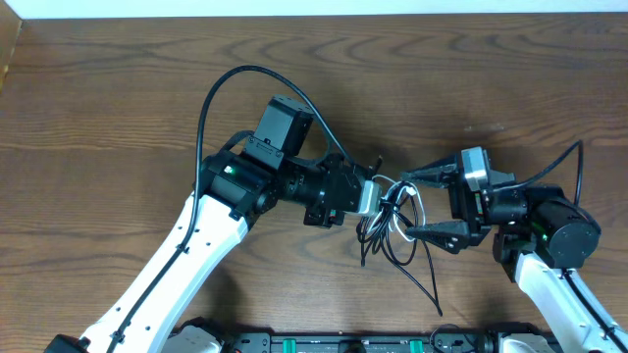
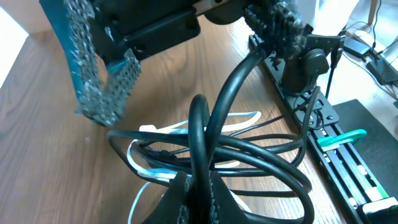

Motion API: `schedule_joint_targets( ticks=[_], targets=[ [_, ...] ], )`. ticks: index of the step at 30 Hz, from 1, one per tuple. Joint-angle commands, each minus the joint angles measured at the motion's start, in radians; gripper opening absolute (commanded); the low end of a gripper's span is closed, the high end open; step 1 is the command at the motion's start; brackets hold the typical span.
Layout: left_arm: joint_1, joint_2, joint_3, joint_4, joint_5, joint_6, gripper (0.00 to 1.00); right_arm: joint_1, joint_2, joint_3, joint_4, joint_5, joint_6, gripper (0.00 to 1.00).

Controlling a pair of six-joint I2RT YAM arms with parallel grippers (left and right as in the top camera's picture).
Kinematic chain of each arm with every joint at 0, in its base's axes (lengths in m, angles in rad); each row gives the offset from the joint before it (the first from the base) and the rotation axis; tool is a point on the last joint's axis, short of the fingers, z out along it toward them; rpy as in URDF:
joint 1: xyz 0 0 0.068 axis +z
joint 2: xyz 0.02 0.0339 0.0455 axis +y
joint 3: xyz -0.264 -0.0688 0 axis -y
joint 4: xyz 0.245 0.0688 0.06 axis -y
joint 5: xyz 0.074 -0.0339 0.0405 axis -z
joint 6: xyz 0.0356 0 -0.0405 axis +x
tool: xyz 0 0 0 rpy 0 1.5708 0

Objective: Untangle cables

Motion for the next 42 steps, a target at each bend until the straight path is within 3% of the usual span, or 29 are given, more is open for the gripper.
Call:
schedule_joint_targets(
  ticks=[1, 15, 25, 33, 35, 37, 38, 40, 42],
  targets=[
    [0.003, 0.000, 0.034, 0.006, 0.058, 0.034, 0.08, 0.035, -0.005, 0.010, 0.039, 0.006, 0.002, 0.77],
    [0.003, 0.000, 0.034, 0.020, 0.058, 0.034, 0.08, 0.069, -0.002, 0.010, -0.037, 0.010, -0.043, 0.65],
    [0.003, 0.000, 0.034, 0.027, 0.058, 0.033, 0.08, 0.105, 0.001, 0.010, -0.037, 0.009, -0.070, 0.27],
    [0.003, 0.000, 0.034, 0.027, 0.057, 0.033, 0.08, 0.106, 0.002, 0.010, -0.036, 0.009, -0.077, 0.15],
    [0.003, 0.000, 0.034, 0.027, 0.057, 0.033, 0.07, 0.105, 0.002, 0.010, -0.036, 0.010, -0.082, 0.18],
    [0.003, 0.000, 0.034, 0.026, 0.056, 0.033, 0.08, 0.105, 0.002, 0.010, -0.036, 0.010, -0.085, 0.28],
    [0.003, 0.000, 0.034, 0.026, 0.053, 0.033, 0.08, 0.105, 0.002, 0.010, -0.036, 0.009, -0.085, 0.39],
    [0.003, 0.000, 0.034, 0.023, 0.038, 0.032, 0.08, 0.105, 0.002, 0.010, -0.036, 0.008, -0.084, 0.72],
    [0.003, 0.000, 0.034, 0.015, 0.019, 0.032, 0.08, 0.105, 0.002, 0.010, -0.035, 0.003, -0.084, 0.83]
  ],
)
